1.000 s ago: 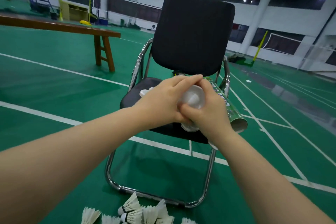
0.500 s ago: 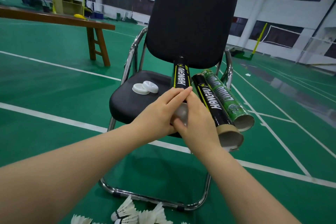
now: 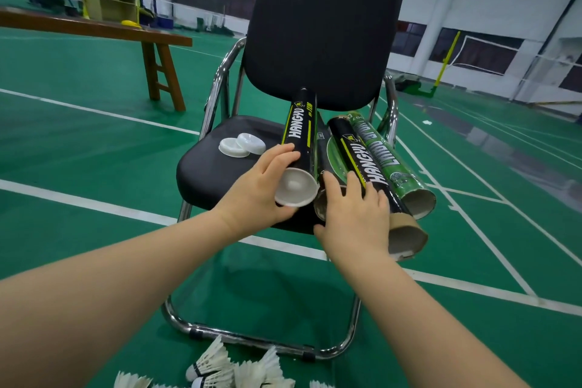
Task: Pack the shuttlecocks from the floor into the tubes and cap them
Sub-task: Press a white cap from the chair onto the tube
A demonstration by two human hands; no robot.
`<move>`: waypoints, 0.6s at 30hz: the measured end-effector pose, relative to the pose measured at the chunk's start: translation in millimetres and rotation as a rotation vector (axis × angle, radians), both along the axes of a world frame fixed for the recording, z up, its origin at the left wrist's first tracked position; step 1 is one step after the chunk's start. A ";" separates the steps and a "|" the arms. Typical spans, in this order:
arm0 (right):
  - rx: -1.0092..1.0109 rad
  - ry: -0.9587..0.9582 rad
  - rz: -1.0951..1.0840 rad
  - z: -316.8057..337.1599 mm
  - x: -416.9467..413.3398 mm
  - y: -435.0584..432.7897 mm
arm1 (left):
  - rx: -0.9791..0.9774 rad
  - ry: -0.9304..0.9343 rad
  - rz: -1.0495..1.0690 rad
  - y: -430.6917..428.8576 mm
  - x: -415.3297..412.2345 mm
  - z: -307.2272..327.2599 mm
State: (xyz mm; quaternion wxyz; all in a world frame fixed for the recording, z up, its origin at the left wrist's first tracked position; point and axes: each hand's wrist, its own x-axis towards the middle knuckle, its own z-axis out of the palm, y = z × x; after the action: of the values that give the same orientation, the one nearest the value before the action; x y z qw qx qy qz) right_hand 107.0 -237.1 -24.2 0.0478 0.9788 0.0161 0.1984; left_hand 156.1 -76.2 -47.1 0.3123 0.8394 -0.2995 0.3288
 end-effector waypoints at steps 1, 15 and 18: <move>-0.012 -0.021 -0.010 -0.7 1.7 0.9 | -0.013 -0.012 0.005 0.1 -0.3 -4.3; 0.192 -0.240 0.106 32.3 12.2 8.1 | 0.133 0.094 0.062 7.4 -1.8 -3.1; 0.243 -0.316 0.154 36.6 7.7 5.8 | 0.217 0.140 0.021 7.4 1.1 4.2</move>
State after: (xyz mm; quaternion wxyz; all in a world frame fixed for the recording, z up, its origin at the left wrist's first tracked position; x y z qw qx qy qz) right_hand 114.6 -231.2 12.4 -0.0841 0.9301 0.0591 0.3527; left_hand 157.1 -68.7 -42.9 0.2363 0.8923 -0.3018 0.2383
